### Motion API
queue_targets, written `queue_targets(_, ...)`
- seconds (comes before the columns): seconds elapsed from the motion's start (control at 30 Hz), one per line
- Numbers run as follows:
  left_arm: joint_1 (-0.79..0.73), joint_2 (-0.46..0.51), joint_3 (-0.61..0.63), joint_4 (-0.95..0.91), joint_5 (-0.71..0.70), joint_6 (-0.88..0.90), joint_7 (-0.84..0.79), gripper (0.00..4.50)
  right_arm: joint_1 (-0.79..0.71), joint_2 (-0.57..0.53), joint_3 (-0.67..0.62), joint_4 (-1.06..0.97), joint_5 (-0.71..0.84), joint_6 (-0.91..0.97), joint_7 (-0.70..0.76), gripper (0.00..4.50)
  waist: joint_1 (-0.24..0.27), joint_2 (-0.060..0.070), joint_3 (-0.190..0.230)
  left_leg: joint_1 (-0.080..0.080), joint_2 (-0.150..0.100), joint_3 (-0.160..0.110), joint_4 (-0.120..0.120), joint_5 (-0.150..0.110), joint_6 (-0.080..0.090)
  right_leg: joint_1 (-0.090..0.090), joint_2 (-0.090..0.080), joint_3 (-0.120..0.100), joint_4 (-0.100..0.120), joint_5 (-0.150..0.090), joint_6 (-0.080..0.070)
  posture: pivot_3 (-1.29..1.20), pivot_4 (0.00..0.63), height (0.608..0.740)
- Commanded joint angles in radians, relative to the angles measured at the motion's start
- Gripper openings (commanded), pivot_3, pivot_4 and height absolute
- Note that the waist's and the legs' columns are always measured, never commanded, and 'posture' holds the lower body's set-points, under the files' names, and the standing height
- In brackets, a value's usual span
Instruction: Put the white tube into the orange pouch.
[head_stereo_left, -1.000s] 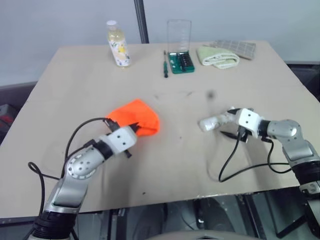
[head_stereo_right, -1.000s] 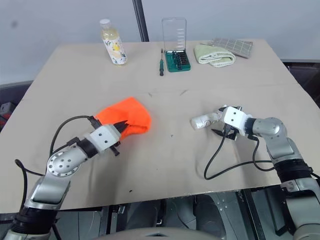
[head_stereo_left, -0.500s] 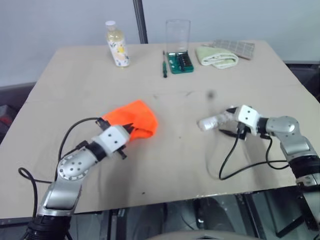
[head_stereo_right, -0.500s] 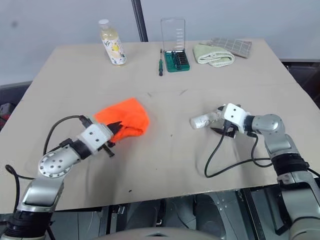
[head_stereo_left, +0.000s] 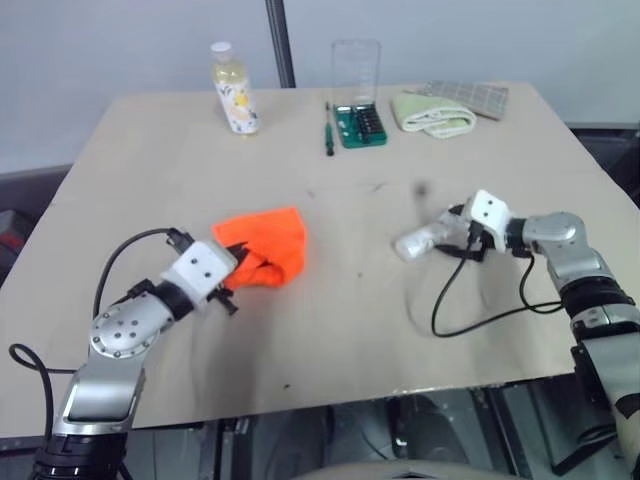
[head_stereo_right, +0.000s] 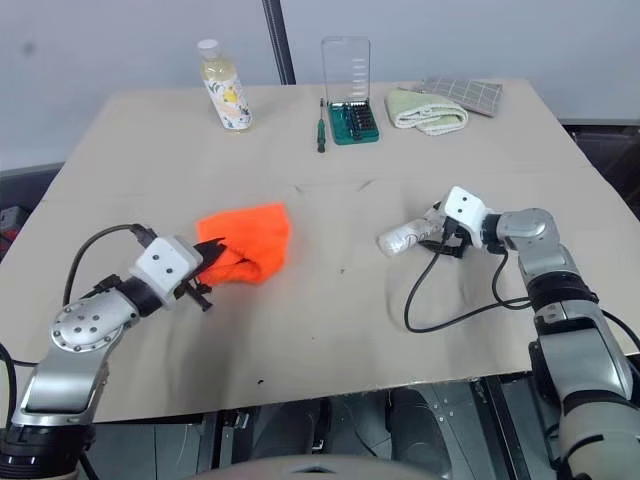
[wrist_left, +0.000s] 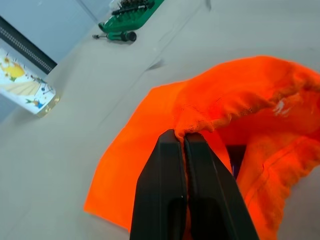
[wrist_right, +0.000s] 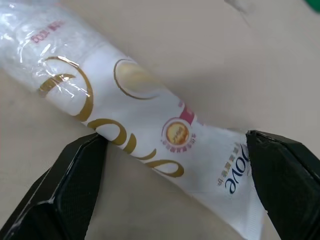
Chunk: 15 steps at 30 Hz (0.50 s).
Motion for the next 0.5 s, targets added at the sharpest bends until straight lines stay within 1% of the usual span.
queue_targets(0.03, -0.004, 0.004, 0.016, -0.040, -0.015, 0.005, -0.002, 0.05, 0.028, 0.015, -0.007, 0.017, 0.021, 0.043, 0.052, 4.50, 0.000, 0.000, 0.000, 0.000, 0.000, 0.000, 0.000, 0.000, 0.000, 0.000, 0.000, 0.000, 0.000, 0.000, 0.000, 0.00, 0.150, 0.740)
queue_targets(0.07, -0.005, 0.005, 0.013, -0.040, -0.015, 0.006, -0.004, 0.05, 0.035, 0.017, -0.014, 0.006, 0.031, 0.048, 0.064, 4.50, 0.001, 0.000, 0.000, 0.000, 0.000, 0.000, 0.000, 0.000, 0.000, 0.000, 0.000, 0.000, 0.000, 0.000, 0.000, 0.00, 0.150, 0.740)
queue_targets(0.17, -0.013, 0.008, 0.008, -0.032, -0.015, 0.006, -0.008, 0.00, 0.067, 0.020, -0.030, -0.063, 0.065, 0.105, 0.093, 3.66, 0.001, 0.000, 0.000, 0.000, 0.000, 0.000, -0.002, 0.000, 0.000, -0.001, 0.000, 0.000, 0.000, 0.000, 0.000, 0.00, 0.150, 0.740)
queue_targets(0.23, -0.021, 0.009, 0.007, -0.022, -0.015, 0.004, -0.011, 0.00, 0.103, 0.016, -0.042, -0.143, 0.097, 0.166, 0.111, 2.64, 0.002, 0.000, 0.000, 0.000, 0.000, 0.000, -0.004, 0.000, 0.000, -0.002, 0.000, 0.000, -0.001, 0.001, 0.002, 0.00, 0.150, 0.740)
queue_targets(0.3, -0.025, 0.009, 0.006, -0.016, -0.013, 0.003, -0.014, 0.00, 0.153, 0.005, -0.054, -0.261, 0.145, 0.256, 0.143, 1.80, 0.003, 0.000, 0.000, 0.000, 0.000, 0.000, -0.005, 0.000, 0.000, -0.002, 0.000, 0.000, -0.001, 0.002, 0.004, 0.00, 0.150, 0.740)
queue_targets(0.33, -0.026, 0.009, 0.005, -0.016, -0.012, 0.004, -0.016, 0.00, 0.186, -0.006, -0.059, -0.344, 0.179, 0.316, 0.163, 1.12, 0.002, 0.000, 0.000, 0.000, 0.000, -0.001, -0.006, 0.000, 0.000, -0.002, 0.000, 0.000, -0.001, 0.002, 0.004, 0.00, 0.150, 0.740)
queue_targets(0.37, -0.027, 0.009, 0.004, -0.016, -0.011, 0.005, -0.017, 0.00, 0.219, -0.017, -0.063, -0.429, 0.214, 0.381, 0.181, 0.89, 0.002, 0.001, 0.000, 0.000, 0.000, -0.001, -0.006, 0.000, 0.000, -0.002, 0.000, 0.000, -0.001, 0.002, 0.004, 0.00, 0.150, 0.740)
queue_targets(0.4, -0.027, 0.009, 0.003, -0.017, -0.011, 0.006, -0.019, 0.00, 0.255, -0.029, -0.065, -0.524, 0.258, 0.455, 0.199, 0.41, 0.004, 0.001, 0.000, 0.000, 0.000, -0.002, -0.007, 0.000, 0.000, -0.002, 0.000, 0.000, -0.001, 0.002, 0.004, 0.00, 0.150, 0.740)
queue_targets(0.43, -0.027, 0.008, 0.002, -0.016, -0.011, 0.006, -0.021, 0.00, 0.287, -0.040, -0.067, -0.610, 0.296, 0.518, 0.209, 0.12, 0.005, 0.001, 0.000, 0.000, 0.000, -0.006, -0.007, 0.000, 0.000, -0.002, -0.001, -0.001, -0.001, 0.002, 0.004, 0.00, 0.150, 0.740)
queue_targets(0.5, -0.030, 0.007, 0.000, -0.012, -0.011, 0.006, -0.023, 0.00, 0.335, -0.047, -0.076, -0.730, 0.332, 0.579, 0.195, 0.12, 0.005, 0.002, 0.001, -0.001, -0.001, -0.008, -0.007, 0.000, 0.000, -0.003, -0.001, -0.002, -0.002, 0.002, 0.004, 0.00, 0.150, 0.740)
